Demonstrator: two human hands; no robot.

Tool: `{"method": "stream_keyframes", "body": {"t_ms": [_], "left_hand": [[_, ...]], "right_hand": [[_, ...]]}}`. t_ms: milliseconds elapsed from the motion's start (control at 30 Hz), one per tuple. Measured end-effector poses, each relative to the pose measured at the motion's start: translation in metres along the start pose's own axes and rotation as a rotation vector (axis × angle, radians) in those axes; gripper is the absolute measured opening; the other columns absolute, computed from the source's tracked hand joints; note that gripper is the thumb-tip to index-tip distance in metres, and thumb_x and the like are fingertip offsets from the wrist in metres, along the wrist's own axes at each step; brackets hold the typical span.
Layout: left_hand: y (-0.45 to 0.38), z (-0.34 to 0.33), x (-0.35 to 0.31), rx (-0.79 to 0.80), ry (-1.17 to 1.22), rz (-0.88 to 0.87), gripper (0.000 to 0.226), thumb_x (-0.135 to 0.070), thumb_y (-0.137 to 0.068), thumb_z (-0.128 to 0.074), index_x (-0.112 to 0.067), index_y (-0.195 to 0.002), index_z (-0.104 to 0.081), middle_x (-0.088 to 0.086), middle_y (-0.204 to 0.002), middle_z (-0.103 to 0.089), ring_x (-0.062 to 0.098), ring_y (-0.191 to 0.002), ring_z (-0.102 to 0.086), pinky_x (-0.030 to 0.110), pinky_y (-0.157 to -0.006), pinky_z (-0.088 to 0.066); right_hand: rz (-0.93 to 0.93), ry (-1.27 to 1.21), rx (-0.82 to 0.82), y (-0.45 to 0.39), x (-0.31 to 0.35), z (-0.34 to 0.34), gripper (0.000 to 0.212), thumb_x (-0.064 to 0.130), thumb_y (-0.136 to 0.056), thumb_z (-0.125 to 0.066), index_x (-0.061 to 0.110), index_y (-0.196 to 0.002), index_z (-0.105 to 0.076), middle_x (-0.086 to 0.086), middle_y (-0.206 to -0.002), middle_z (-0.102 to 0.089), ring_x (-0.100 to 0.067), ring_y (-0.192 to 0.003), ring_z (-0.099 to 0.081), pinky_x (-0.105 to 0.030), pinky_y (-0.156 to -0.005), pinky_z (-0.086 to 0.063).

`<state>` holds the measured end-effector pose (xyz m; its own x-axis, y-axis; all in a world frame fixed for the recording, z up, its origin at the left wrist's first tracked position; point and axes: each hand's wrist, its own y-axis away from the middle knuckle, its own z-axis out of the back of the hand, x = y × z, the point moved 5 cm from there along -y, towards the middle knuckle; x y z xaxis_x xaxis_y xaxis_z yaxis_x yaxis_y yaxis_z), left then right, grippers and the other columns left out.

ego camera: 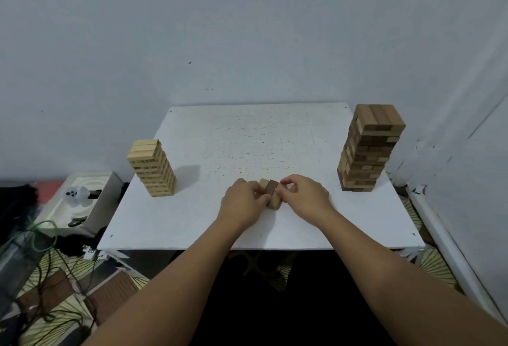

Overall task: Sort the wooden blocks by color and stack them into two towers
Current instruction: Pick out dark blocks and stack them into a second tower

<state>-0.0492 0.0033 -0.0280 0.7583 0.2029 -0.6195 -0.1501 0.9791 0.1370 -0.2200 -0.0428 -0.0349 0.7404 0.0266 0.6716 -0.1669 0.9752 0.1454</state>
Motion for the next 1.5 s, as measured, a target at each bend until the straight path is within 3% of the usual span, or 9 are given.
{"method": "stream_keyframes", "body": {"t_ms": [133,333,567,867,967,1067,1167,1333,1500], "left_hand": [[0.002,0.004,0.008,0.017,0.203,0.005,0.024,-0.029,-0.095,-0.072,-0.019,-0.116,-0.074,-0.008,-0.112,-0.064,0.013,-0.106,-0.063,0.029,-0.09,-0.049],[-0.004,0.008,0.026,0.121,0.418,0.007,0.039,-0.012,-0.086,-0.079,-0.029,-0.12,-0.071,-0.006,-0.11,-0.073,0.012,-0.098,-0.071,0.021,-0.082,-0.053],[-0.007,0.004,0.031,0.117,0.416,-0.018,0.037,-0.018,-0.088,-0.078,-0.031,-0.121,-0.073,-0.016,-0.111,-0.075,0.007,-0.098,-0.071,0.023,-0.087,-0.056],[-0.006,0.003,0.034,0.111,0.386,-0.012,0.042,-0.025,-0.086,-0.083,-0.03,-0.126,-0.074,-0.013,-0.11,-0.075,0.004,-0.099,-0.069,0.02,-0.089,-0.052],[-0.004,0.004,0.034,0.131,0.391,0.002,0.044,-0.028,-0.085,-0.085,-0.033,-0.127,-0.072,-0.01,-0.108,-0.074,0.005,-0.101,-0.068,0.015,-0.084,-0.045],[-0.005,0.005,0.034,0.158,0.386,0.001,0.047,-0.024,-0.083,-0.085,-0.032,-0.127,-0.072,-0.01,-0.11,-0.074,0.009,-0.105,-0.067,0.021,-0.09,-0.048],[-0.004,0.004,0.03,0.166,0.386,-0.013,0.063,-0.02,-0.076,-0.09,-0.033,-0.132,-0.066,-0.014,-0.12,-0.069,0.017,-0.114,-0.063,0.031,-0.098,-0.052],[0.007,-0.007,0.021,0.041,0.108,0.027,0.11,-0.068,-0.052,-0.092,-0.042,-0.147,-0.041,-0.011,-0.132,-0.044,0.011,-0.126,-0.042,0.04,-0.109,-0.038],[0.009,-0.017,0.015,-0.071,-0.02,0.049,0.081,-0.071,-0.063,-0.083,-0.037,-0.13,-0.055,-0.012,-0.124,-0.045,0.014,-0.124,-0.041,0.036,-0.105,-0.03]], "right_hand": [[-0.004,-0.16,0.043,0.001,-0.011,-0.001,0.038,0.048,-0.092,-0.069,0.036,-0.127,-0.066,0.013,-0.098,-0.067,-0.011,-0.107,-0.062,-0.04,-0.104,-0.048],[0.053,-0.149,0.047,0.002,-0.011,-0.003,0.035,0.044,-0.095,-0.068,0.037,-0.128,-0.065,0.018,-0.094,-0.064,0.008,-0.092,-0.056,-0.045,-0.118,-0.029],[0.121,-0.078,0.164,0.007,-0.011,-0.006,0.085,0.06,-0.062,-0.09,0.042,-0.137,-0.055,0.017,-0.103,-0.06,0.008,-0.1,-0.055,-0.042,-0.121,-0.008],[0.144,-0.054,0.075,0.011,-0.008,-0.008,0.066,0.059,-0.069,-0.085,0.044,-0.127,-0.056,0.016,-0.1,-0.059,0.007,-0.097,-0.054,-0.045,-0.121,-0.009],[0.147,-0.055,0.097,0.012,-0.006,-0.007,0.074,0.059,-0.067,-0.087,0.042,-0.132,-0.056,0.016,-0.101,-0.058,0.006,-0.098,-0.054,-0.043,-0.121,-0.008],[0.111,-0.154,0.196,0.011,-0.011,-0.003,0.088,0.053,-0.067,-0.088,0.037,-0.145,-0.051,0.016,-0.1,-0.059,0.006,-0.093,-0.056,-0.041,-0.123,-0.017],[0.08,-0.282,0.221,0.007,-0.016,0.001,0.072,0.046,-0.08,-0.074,0.036,-0.147,-0.052,0.013,-0.093,-0.064,0.007,-0.084,-0.059,-0.049,-0.119,-0.033],[0.09,-0.147,0.147,0.007,-0.013,-0.003,0.046,0.023,-0.096,-0.058,0.034,-0.141,-0.056,0.008,-0.092,-0.066,0.003,-0.084,-0.059,-0.046,-0.124,-0.017],[0.119,-0.132,0.144,0.006,-0.016,-0.002,0.039,0.02,-0.096,-0.062,0.035,-0.132,-0.061,0.008,-0.097,-0.069,0.002,-0.089,-0.06,-0.045,-0.124,-0.015]]}}
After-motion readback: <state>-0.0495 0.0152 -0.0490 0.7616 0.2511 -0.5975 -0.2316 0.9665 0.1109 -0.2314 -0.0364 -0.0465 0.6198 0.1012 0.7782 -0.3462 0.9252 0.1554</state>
